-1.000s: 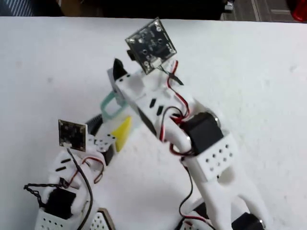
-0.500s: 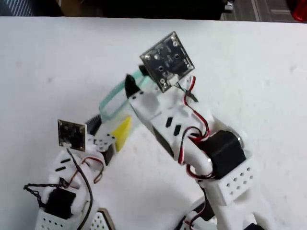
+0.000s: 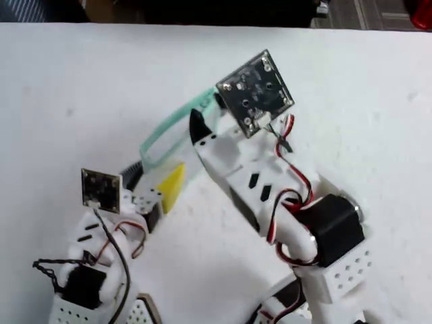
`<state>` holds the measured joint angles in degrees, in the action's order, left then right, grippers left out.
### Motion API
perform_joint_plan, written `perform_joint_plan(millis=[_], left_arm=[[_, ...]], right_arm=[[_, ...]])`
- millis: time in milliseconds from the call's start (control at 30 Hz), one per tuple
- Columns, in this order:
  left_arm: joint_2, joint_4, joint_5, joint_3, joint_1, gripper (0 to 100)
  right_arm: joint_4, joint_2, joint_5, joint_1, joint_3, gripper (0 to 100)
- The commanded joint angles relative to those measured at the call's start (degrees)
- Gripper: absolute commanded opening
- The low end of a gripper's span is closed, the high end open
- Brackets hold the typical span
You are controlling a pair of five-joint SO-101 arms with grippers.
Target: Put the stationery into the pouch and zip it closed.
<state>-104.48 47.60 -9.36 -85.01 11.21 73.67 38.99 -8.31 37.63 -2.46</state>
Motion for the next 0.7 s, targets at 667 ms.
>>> perform_joint_plan(millis=[667], left_arm=[[-0.40,-1.85,2.81,0.44,0.75,20]], right_arm=[[9.01,-27.56,25.49,5.93,-20.75,32.2]])
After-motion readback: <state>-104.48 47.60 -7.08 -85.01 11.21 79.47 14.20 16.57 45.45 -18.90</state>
